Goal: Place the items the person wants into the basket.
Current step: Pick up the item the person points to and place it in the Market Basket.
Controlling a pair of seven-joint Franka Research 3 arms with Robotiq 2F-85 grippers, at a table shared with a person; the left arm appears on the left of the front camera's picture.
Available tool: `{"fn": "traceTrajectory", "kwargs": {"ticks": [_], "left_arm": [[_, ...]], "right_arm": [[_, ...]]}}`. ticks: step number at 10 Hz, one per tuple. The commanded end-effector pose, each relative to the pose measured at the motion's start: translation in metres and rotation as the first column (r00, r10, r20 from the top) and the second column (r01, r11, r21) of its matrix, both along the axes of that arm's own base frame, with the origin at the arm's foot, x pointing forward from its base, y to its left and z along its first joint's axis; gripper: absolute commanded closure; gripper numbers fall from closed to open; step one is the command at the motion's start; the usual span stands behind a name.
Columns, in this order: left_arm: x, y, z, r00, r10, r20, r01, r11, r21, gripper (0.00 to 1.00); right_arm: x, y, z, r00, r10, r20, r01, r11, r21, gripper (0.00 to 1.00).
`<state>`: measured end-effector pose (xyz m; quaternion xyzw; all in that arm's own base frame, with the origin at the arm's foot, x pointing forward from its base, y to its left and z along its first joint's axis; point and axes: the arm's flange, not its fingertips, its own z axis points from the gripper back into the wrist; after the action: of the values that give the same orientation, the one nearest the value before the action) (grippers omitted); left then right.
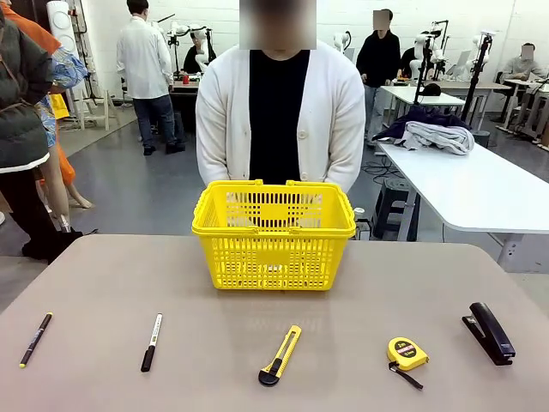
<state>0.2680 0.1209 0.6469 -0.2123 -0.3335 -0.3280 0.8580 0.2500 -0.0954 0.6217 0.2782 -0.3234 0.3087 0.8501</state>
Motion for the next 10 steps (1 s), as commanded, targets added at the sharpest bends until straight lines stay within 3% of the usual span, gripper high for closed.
{"fn": "traceTrajectory", "kwargs": {"ticks": [1, 5, 7, 8, 9, 10], "left_arm": [[-0.026, 0.016, -0.006, 1.0, 0.016, 0.016, -0.016, 1.0, -0.014, 0.0], [-0.05, 0.037, -0.009, 0.996, 0.085, 0.019, -0.084, 0.995, -0.058, 0.0], [-0.055, 0.046, -0.014, 0.993, 0.118, 0.002, -0.118, 0.988, -0.098, 0.0], [-0.05, 0.043, -0.004, 0.996, 0.088, 0.012, -0.087, 0.994, -0.068, 0.0], [-0.05, 0.043, -0.004, 0.996, 0.088, 0.012, -0.087, 0.994, -0.068, 0.0], [-0.05, 0.043, -0.004, 0.996, 0.088, 0.012, -0.087, 0.994, -0.068, 0.0]], "right_arm": [[-0.026, -0.006, 0.0, 0.999, -0.032, -0.004, 0.032, 0.999, 0.033, 0.0], [-0.062, -0.038, 0.002, 0.991, -0.127, 0.032, 0.124, 0.989, 0.078, 0.0], [-0.06, -0.045, -0.005, 0.991, -0.136, 0.015, 0.134, 0.986, 0.094, 0.0], [-0.053, -0.044, -0.008, 0.99, -0.141, -0.008, 0.141, 0.986, 0.093, 0.0], [-0.063, -0.048, 0.005, 0.991, -0.126, 0.048, 0.122, 0.99, 0.075, 0.0], [-0.063, -0.048, 0.005, 0.991, -0.126, 0.048, 0.122, 0.99, 0.075, 0.0]]}}
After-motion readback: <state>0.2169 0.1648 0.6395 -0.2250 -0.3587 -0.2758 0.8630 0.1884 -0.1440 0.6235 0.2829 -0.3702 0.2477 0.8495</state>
